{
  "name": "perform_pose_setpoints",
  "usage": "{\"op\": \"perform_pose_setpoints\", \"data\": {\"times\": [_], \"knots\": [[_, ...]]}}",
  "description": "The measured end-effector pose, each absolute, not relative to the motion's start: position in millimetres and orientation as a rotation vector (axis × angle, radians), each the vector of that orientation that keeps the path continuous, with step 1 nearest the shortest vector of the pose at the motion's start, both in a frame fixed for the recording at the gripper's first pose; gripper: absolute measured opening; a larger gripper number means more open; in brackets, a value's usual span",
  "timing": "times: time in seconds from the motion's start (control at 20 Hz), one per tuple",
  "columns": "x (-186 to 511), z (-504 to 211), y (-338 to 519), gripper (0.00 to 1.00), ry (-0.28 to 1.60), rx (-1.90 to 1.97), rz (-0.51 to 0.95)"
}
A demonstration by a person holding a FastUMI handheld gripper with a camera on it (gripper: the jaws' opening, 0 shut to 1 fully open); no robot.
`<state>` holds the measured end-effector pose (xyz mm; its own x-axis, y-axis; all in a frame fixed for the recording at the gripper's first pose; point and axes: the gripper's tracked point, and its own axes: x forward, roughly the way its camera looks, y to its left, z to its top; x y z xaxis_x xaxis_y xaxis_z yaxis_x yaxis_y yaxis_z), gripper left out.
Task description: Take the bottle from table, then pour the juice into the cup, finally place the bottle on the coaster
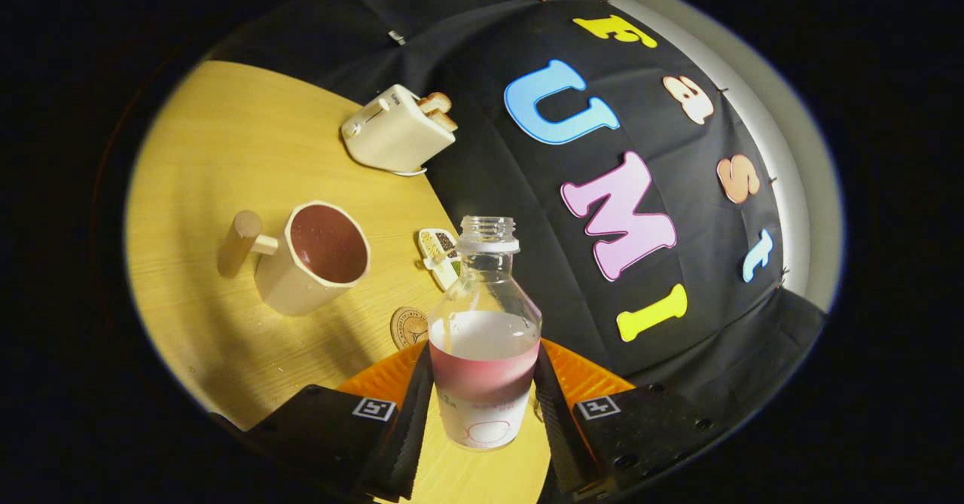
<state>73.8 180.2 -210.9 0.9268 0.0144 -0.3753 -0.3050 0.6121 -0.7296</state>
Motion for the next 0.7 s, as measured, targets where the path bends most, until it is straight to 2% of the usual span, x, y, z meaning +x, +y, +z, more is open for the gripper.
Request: {"op": "perform_pose_setpoints", "data": {"times": [0.7], "knots": [[78.9, -246.7, 195.2, 0.72, 0.398, -1.254, 0.308]]}}
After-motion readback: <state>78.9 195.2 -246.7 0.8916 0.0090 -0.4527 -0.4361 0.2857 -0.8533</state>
